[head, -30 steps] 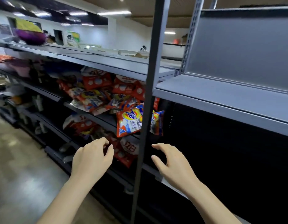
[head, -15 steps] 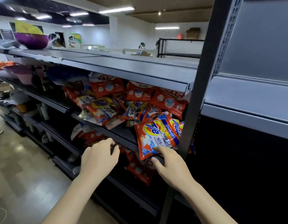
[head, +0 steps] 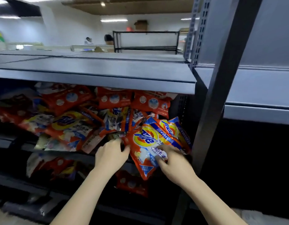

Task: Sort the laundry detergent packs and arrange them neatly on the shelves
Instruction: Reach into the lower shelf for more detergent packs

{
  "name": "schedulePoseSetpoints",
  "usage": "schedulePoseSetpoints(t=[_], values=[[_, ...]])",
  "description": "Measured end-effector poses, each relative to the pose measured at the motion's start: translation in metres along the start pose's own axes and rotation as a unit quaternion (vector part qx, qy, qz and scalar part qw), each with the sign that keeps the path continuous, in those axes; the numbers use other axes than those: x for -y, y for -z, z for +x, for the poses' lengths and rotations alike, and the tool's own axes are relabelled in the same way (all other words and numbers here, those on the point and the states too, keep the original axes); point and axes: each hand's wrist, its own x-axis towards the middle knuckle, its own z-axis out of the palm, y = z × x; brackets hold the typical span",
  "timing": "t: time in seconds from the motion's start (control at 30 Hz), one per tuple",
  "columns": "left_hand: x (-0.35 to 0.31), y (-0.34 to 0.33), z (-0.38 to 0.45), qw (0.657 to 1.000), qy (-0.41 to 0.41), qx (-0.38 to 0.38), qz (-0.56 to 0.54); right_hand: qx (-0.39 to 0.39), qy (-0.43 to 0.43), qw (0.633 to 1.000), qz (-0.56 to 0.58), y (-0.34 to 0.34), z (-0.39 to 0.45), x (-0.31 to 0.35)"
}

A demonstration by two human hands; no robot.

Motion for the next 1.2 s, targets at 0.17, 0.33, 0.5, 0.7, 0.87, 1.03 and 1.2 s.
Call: schedulePoseSetpoints(t=[0.17, 0.33, 0.5, 0.7, 0.87, 1.03, 1.2], values=[[0.007, -0.031, 0.056, 0.990, -0.070, 0.118, -0.024, -0.056, -0.106, 0.993, -0.019, -0.010, 0.015, 0.007], [0.007, -0.053, 0.089, 0.963, -0.102, 0.239, -0.070, -0.091, -0.210, 0.973, -0.029, -0.015, 0.020, 0.010], [0.003, -0.062, 0.104, 0.957, -0.101, 0.250, -0.110, -0.108, -0.259, 0.959, -0.036, -0.015, 0.023, 0.014], [0.001, -0.052, 0.108, 0.932, -0.066, 0.299, -0.192, -0.124, -0.302, 0.945, -0.033, -0.019, 0.030, 0.015], [0.002, -0.043, 0.106, 0.938, -0.073, 0.282, -0.185, -0.143, -0.371, 0.917, -0.033, -0.027, 0.042, 0.008], [0.012, -0.033, 0.108, 0.941, -0.091, 0.286, -0.156, -0.098, -0.426, 0.899, -0.007, -0.030, 0.059, 0.003], [0.035, -0.018, 0.116, 0.956, -0.089, 0.195, -0.198, -0.080, -0.463, 0.876, 0.111, -0.040, 0.076, -0.017]])
